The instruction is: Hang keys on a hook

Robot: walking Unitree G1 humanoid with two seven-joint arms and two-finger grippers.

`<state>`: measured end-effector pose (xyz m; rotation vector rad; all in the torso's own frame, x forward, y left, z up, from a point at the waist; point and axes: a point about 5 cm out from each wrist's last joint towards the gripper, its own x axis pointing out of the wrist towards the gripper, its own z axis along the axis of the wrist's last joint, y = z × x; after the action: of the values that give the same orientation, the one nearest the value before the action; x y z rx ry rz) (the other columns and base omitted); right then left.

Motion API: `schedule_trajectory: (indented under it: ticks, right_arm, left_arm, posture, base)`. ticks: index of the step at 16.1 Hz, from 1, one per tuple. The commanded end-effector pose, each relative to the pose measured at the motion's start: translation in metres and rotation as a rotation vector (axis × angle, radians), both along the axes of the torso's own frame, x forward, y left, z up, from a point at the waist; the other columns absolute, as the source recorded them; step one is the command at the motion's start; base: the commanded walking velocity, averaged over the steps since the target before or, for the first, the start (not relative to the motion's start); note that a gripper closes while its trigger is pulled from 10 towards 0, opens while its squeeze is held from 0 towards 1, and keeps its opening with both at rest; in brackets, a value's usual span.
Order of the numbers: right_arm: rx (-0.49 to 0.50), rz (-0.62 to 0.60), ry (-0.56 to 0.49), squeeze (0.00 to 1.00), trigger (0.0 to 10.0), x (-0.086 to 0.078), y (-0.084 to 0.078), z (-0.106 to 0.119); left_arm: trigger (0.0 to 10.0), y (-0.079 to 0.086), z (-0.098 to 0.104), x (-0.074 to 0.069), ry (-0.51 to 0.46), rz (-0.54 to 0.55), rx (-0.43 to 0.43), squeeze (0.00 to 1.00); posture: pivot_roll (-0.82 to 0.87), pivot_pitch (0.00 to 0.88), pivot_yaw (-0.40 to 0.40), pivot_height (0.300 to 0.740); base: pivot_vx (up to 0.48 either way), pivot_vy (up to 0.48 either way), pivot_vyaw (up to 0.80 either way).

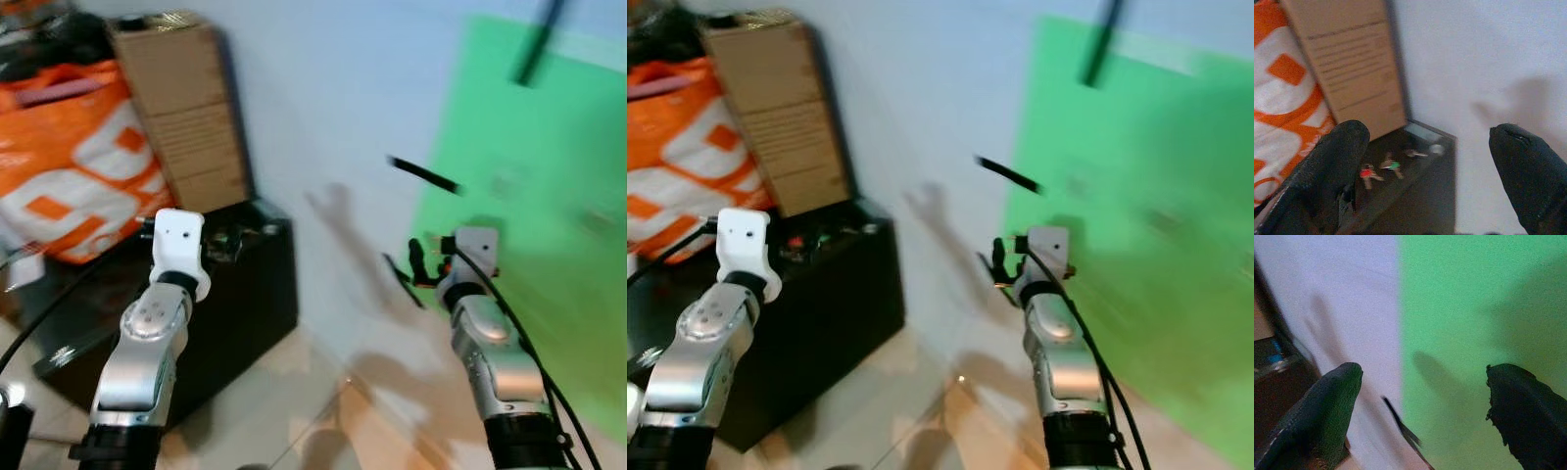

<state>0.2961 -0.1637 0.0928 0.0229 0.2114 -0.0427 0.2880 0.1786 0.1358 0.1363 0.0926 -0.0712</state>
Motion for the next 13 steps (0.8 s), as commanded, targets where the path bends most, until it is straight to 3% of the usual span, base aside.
schedule_trajectory:
  ticks: [1,4,13]
  right_arm:
    - [0.006,0.036,-0.022,1.0,10.0,0.0035,0.0104,0.0054]
    - [0.007,0.032,-0.024,1.0,10.0,0.0047,0.01,0.0063]
    - [-0.001,0.032,-0.031,1.0,10.0,0.0081,0.009,0.008]
  left_arm:
    - [10.0,0.0054,0.0,-0.0003,0.012,0.014,0.008,0.24]
    - [10.0,0.0048,0.0,-0.0002,0.011,0.016,0.007,0.23]
    - [10.0,0.0041,0.0006,0.0012,0.009,0.022,0.001,0.23]
  posture:
    - [0.04,0.0,0.021,0.74]
    - [0.04,0.0,0.019,0.74]
    - [0.04,0.0,0.012,0.74]
  base:
    - [0.326,0.0,0.8]
    - [0.336,0.0,0.8]
    - [0.331,0.0,0.0]
